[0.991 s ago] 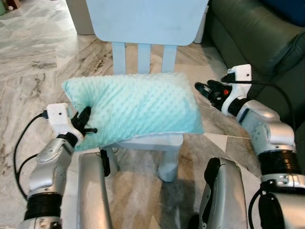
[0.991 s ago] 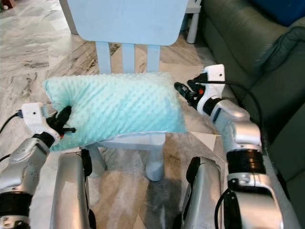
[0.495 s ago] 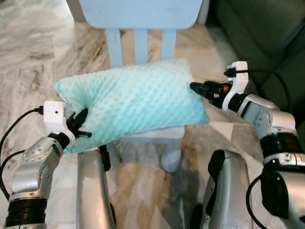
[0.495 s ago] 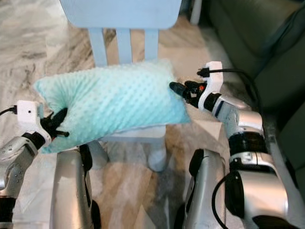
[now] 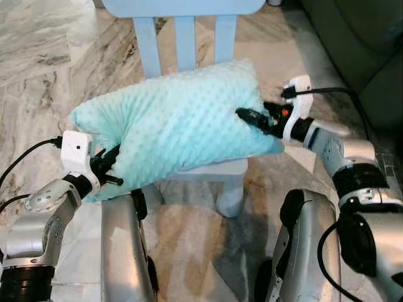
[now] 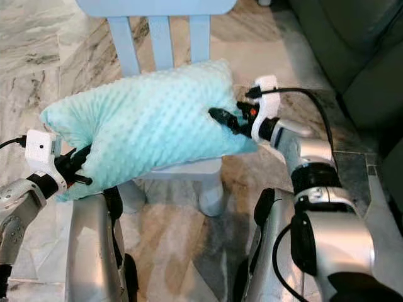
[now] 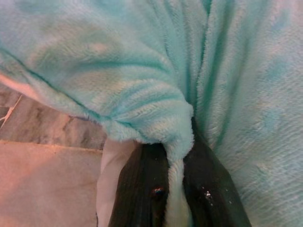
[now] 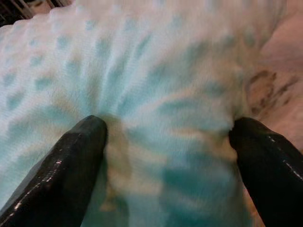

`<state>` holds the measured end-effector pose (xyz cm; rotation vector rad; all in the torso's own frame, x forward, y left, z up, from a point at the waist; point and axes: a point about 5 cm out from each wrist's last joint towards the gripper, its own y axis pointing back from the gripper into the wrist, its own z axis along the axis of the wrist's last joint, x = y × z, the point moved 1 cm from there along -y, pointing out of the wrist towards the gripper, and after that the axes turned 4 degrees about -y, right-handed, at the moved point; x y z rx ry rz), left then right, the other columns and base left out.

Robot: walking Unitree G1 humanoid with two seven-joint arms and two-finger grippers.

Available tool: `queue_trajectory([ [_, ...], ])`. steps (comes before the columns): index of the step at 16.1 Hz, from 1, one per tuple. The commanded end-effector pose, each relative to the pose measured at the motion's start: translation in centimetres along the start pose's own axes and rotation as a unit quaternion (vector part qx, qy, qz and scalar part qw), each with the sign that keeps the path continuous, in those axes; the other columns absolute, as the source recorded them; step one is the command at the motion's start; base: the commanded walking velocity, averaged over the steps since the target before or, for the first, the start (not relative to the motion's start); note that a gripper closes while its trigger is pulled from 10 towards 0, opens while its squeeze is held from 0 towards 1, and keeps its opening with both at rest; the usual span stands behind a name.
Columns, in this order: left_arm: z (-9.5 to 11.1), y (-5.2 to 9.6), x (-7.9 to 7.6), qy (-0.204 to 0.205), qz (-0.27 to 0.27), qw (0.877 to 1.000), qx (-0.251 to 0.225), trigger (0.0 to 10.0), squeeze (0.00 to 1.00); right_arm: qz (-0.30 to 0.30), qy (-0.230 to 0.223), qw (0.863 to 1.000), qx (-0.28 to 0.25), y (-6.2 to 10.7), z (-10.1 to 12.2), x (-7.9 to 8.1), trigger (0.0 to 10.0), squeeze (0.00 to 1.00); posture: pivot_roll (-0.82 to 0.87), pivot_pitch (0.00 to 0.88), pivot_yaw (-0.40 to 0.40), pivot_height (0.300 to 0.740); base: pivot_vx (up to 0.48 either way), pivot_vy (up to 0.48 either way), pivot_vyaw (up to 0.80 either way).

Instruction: Move the pillow to the sofa

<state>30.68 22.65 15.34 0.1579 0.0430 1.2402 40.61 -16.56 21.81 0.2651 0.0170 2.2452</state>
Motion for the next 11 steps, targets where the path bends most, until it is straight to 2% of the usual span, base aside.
queue_trajectory([
  [1, -1.1, 0.3, -0.1, 0.001, -0.012, 0.999, 0.029, 10.0, 0.00, 0.006, 0.030, 0.999, -0.017, -0.1, 1.6, 0.2, 10.0, 1.00, 0.14, 0.297, 0.028, 0.319, 0.000, 0.000, 0.00],
  [2, -1.1, 0.3, -0.1, 0.000, -0.011, 0.999, 0.030, 10.0, 0.00, 0.004, 0.039, 0.998, -0.039, 0.0, 2.6, 0.1, 10.0, 1.00, 0.14, 0.295, 0.027, 0.319, 0.000, 0.000, 0.00],
  [3, -1.1, 0.4, -0.1, 0.000, -0.011, 0.999, 0.031, 10.0, 0.00, -0.002, 0.033, 0.996, -0.082, 0.3, 4.0, -0.2, 10.0, 1.00, 0.14, 0.294, 0.026, 0.319, 0.000, 0.000, 0.00],
  [5, -1.2, 0.4, -0.3, 0.001, -0.011, 0.999, 0.032, 10.0, 0.00, -0.001, 0.033, 0.993, -0.114, 0.6, 4.9, -0.3, 10.0, 1.00, 0.14, 0.293, 0.025, 0.319, 0.000, 0.000, 0.00],
  [7, -1.2, 0.5, -0.5, 0.001, -0.013, 0.999, 0.033, 10.0, 0.00, -0.002, 0.038, 0.994, -0.105, 0.4, 4.5, -0.3, 10.0, 1.00, 0.14, 0.296, 0.026, 0.319, 0.000, 0.000, 0.00],
  [11, -0.9, 0.7, -0.4, 0.000, -0.014, 0.999, 0.031, 10.0, 0.00, -0.021, 0.035, 0.998, -0.047, -0.4, 1.8, -0.5, 10.0, 1.00, 0.15, 0.306, 0.025, 0.319, 0.000, 0.000, 0.00],
])
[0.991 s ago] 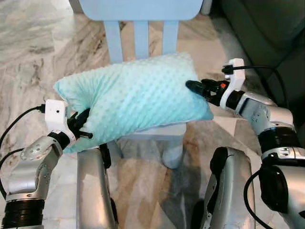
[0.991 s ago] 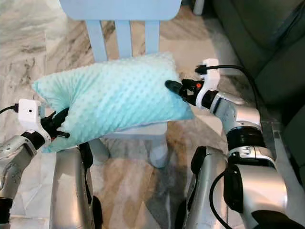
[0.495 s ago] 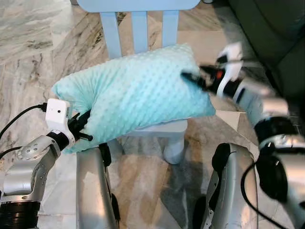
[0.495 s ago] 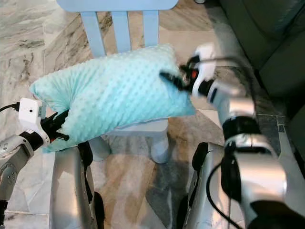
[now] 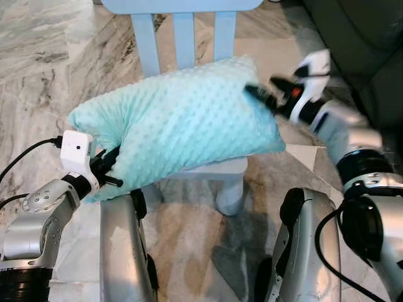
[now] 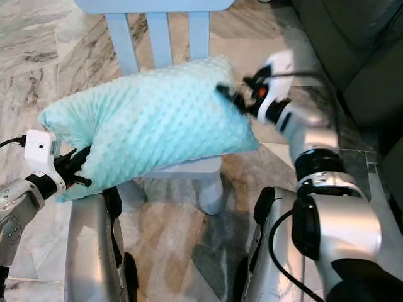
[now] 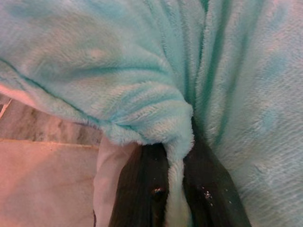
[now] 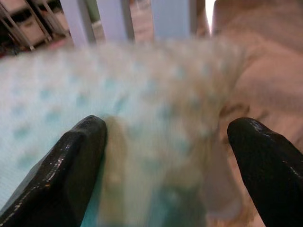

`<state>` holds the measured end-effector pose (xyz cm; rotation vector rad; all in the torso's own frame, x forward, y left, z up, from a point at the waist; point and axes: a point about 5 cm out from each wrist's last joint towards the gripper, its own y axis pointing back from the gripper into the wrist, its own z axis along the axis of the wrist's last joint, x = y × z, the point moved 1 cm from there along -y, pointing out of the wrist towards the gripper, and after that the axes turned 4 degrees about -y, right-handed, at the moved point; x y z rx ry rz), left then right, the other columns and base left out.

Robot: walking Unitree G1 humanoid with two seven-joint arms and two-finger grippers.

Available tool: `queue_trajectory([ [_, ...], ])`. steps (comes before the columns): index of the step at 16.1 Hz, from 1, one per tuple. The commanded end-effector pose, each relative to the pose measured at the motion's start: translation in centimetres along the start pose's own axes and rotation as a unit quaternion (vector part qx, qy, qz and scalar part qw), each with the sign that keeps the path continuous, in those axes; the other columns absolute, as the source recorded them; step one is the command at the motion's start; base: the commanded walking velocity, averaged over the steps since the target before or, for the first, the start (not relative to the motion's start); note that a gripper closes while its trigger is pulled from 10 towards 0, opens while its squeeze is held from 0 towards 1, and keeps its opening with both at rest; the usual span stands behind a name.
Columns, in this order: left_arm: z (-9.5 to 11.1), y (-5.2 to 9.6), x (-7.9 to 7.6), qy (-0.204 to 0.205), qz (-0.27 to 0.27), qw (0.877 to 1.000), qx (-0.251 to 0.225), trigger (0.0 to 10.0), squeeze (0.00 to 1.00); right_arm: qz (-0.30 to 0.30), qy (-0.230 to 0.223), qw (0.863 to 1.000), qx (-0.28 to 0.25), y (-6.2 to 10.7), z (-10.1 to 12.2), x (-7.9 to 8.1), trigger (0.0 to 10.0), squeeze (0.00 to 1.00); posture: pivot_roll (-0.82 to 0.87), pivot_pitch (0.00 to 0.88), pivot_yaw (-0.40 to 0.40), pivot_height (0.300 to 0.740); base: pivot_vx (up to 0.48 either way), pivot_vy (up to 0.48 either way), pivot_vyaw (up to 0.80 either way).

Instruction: Move the pillow to the sofa

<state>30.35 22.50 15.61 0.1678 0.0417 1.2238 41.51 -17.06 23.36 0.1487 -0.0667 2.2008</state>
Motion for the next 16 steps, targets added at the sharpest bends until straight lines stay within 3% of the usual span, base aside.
queue_trajectory([
  [1, -1.1, 0.5, -0.1, 0.004, -0.006, 1.000, 0.027, 10.0, 0.00, 0.004, 0.000, 1.000, 0.011, -0.4, -0.3, 0.4, 10.0, 1.00, 0.15, 0.308, 0.025, 0.319, 0.000, 0.000, 0.00],
  [4, -1.3, 0.7, -0.4, 0.007, -0.011, 0.999, 0.029, 10.0, 0.00, 0.025, -0.026, 0.999, 0.022, -1.2, -1.0, 1.3, 10.0, 1.00, 0.15, 0.316, 0.023, 0.319, 0.000, 0.000, 0.00],
  [6, -1.3, 0.9, -0.6, 0.009, -0.016, 0.999, 0.029, 10.0, 0.00, 0.043, -0.051, 0.997, 0.033, -1.9, -1.8, 2.3, 10.0, 0.00, 0.16, 0.322, 0.022, 0.319, 0.000, 0.000, 0.00],
  [9, -1.3, 1.2, -0.6, 0.010, -0.017, 0.999, 0.033, 10.0, 0.00, 0.122, -0.079, 0.988, 0.054, -2.6, -2.9, 4.4, 10.0, 0.00, 0.16, 0.328, 0.021, 0.319, 0.000, 0.000, 0.00],
  [10, -1.3, 1.2, -0.7, 0.010, -0.017, 0.999, 0.034, 10.0, 0.00, 0.160, -0.087, 0.982, 0.060, -2.6, -3.0, 5.1, 0.4, 0.00, 0.16, 0.328, 0.021, 0.319, 0.000, 0.000, 0.00],
  [12, -1.4, 1.2, -0.7, 0.010, -0.019, 0.999, 0.035, 10.0, 0.00, 0.209, -0.090, 0.971, 0.068, -2.4, -3.1, 5.7, 0.0, 0.00, 0.16, 0.330, 0.019, 0.319, 0.000, 0.000, 0.00],
  [16, -1.6, 1.0, -0.9, 0.011, -0.022, 0.999, 0.037, 10.0, 0.00, 0.224, -0.090, 0.967, 0.083, -1.4, -4.0, 5.2, 0.0, 0.00, 0.15, 0.328, 0.019, 0.319, 0.000, 0.000, 0.00],
])
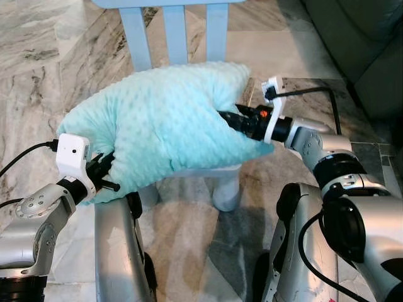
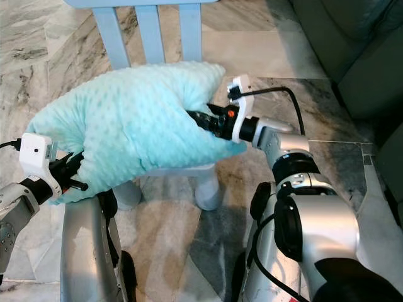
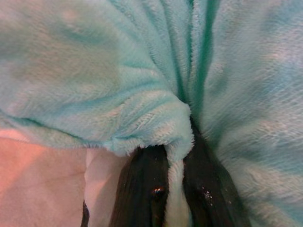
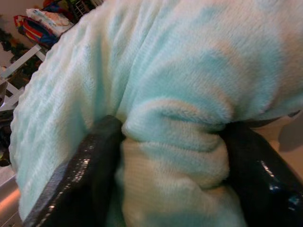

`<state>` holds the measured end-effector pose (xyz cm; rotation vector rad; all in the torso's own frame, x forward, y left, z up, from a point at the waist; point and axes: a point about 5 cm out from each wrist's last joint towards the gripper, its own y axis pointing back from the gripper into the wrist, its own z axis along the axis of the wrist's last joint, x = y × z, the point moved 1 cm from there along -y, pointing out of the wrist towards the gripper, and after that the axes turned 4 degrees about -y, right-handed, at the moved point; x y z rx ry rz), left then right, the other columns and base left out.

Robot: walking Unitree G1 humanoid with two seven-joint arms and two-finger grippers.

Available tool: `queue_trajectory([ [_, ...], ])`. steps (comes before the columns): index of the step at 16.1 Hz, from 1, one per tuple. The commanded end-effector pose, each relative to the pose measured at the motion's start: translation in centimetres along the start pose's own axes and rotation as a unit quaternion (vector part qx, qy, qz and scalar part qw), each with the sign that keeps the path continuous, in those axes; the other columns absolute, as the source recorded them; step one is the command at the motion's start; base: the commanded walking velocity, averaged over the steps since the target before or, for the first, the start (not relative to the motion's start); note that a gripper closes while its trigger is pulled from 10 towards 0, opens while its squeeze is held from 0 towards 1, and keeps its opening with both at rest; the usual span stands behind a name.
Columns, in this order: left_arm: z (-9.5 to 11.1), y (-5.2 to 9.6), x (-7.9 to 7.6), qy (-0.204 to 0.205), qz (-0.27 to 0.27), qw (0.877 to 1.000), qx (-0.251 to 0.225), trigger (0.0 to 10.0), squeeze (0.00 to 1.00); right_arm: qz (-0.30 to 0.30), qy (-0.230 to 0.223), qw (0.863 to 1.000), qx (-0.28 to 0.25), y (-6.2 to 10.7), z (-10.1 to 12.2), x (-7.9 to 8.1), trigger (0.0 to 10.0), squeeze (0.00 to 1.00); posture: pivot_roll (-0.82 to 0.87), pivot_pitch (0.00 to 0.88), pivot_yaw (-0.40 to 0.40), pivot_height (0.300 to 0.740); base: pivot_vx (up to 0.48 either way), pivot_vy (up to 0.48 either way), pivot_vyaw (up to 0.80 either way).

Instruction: Move the pillow to the sofa

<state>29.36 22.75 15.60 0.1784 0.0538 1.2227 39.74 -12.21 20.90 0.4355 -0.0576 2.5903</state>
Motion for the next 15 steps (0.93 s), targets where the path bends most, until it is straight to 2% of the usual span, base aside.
queue_trajectory([
  [1, -1.4, 0.0, -0.8, 0.010, -0.022, 0.999, 0.029, 10.0, 0.00, 0.025, -0.009, 0.999, 0.025, 0.1, -1.4, 0.3, 0.0, 0.00, 0.15, 0.327, 0.019, 0.319, 0.000, 0.000, 0.00],
  [4, -1.5, 0.0, -0.7, 0.009, -0.020, 0.999, 0.030, 10.0, 0.00, 0.035, -0.012, 0.999, 0.038, 0.6, -2.5, 0.2, 0.0, 0.00, 0.15, 0.328, 0.021, 0.319, 0.000, 0.000, 0.00],
  [15, -1.5, 0.0, -1.0, 0.009, -0.024, 0.999, 0.033, 10.0, 0.00, 0.051, -0.009, 0.998, 0.042, 0.2, -2.8, 0.9, 0.0, 0.00, 0.15, 0.334, 0.024, 0.319, 0.000, 0.000, 0.00],
])
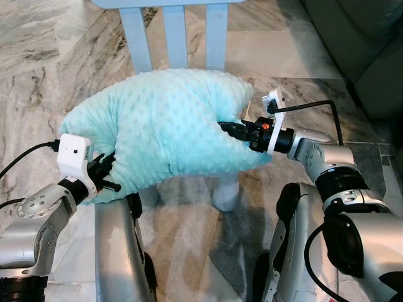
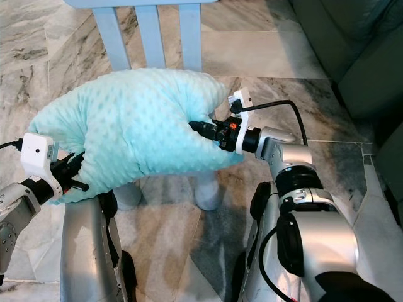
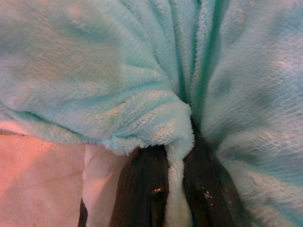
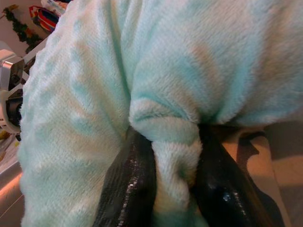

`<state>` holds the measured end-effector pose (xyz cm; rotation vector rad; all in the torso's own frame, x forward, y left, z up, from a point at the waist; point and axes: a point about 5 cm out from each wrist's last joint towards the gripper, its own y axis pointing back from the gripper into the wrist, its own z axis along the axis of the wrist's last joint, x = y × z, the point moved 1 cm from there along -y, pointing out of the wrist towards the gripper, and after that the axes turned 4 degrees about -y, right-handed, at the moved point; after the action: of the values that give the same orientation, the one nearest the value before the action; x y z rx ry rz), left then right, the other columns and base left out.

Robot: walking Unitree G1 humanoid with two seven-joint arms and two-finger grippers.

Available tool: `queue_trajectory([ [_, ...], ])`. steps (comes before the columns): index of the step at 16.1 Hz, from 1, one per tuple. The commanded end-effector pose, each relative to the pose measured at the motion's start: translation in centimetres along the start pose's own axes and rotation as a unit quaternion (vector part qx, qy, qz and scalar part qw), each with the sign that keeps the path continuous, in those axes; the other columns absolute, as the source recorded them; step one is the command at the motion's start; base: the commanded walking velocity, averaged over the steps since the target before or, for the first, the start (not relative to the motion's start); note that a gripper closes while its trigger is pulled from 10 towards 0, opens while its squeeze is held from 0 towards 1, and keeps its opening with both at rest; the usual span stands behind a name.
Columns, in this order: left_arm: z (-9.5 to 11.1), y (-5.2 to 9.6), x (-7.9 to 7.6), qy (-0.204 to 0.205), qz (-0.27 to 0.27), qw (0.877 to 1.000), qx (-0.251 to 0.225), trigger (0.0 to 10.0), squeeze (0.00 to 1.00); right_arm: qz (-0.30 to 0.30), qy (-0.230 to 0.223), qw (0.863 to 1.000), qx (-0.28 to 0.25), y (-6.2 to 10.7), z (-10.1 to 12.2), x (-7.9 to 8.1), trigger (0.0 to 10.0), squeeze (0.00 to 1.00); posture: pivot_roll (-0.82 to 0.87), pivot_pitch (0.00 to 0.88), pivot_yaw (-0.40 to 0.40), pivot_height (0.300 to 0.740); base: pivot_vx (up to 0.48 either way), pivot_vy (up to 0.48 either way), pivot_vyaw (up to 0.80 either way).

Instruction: Move the pillow to the sofa

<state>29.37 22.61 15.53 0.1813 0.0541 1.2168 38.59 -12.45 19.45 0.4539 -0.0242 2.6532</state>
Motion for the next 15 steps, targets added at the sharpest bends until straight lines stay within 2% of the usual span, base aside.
queue_trajectory([
  [1, -1.5, 0.0, -0.9, 0.009, -0.022, 0.999, 0.031, 10.0, 0.00, 0.024, -0.009, 0.999, 0.025, -0.6, -1.2, 0.5, 0.0, 0.00, 0.15, 0.335, 0.024, 0.319, 0.000, 0.000, 0.00],
  [7, -1.7, 0.0, -0.8, 0.007, -0.018, 0.999, 0.035, 10.0, 0.00, 0.062, -0.019, 0.997, 0.052, -0.3, -2.3, 1.1, 0.0, 0.00, 0.15, 0.333, 0.021, 0.319, 0.000, 0.000, 0.00],
  [10, -1.8, -0.5, -0.4, 0.003, -0.010, 0.999, 0.032, 10.0, 0.00, 0.053, -0.019, 0.997, 0.050, -0.1, -2.6, 1.1, 0.0, 0.00, 0.14, 0.290, 0.012, 0.319, 0.000, 0.000, 0.00],
  [11, -1.5, -1.1, -0.1, -0.005, 0.005, 1.000, 0.022, 10.0, 0.00, 0.020, -0.016, 0.999, 0.020, -0.1, -1.9, 0.6, 0.0, 0.00, 0.14, 0.259, 0.004, 0.319, 0.000, 0.000, 0.00],
  [13, -0.9, -1.4, 0.5, -0.013, 0.039, 0.999, 0.002, 10.0, 0.00, 0.001, -0.007, 1.000, -0.013, 0.0, -0.9, 0.6, 0.0, 0.00, 0.13, 0.242, 0.002, 0.319, 0.000, 0.000, 0.00],
  [14, 0.4, -1.9, 1.3, -0.018, 0.100, 0.994, -0.044, 10.0, 0.00, -0.009, -0.006, 0.997, -0.071, 0.4, 0.6, 1.0, 0.0, 0.00, 0.11, 0.186, -0.006, 0.319, 0.000, 0.000, 0.00],
  [15, 1.1, -2.1, 1.3, -0.019, 0.111, 0.992, -0.064, 10.0, 0.00, -0.001, -0.012, 0.996, -0.089, 0.6, 0.7, 1.8, 0.0, 0.00, 0.10, 0.166, -0.008, 0.319, 0.000, 0.000, 0.00],
])
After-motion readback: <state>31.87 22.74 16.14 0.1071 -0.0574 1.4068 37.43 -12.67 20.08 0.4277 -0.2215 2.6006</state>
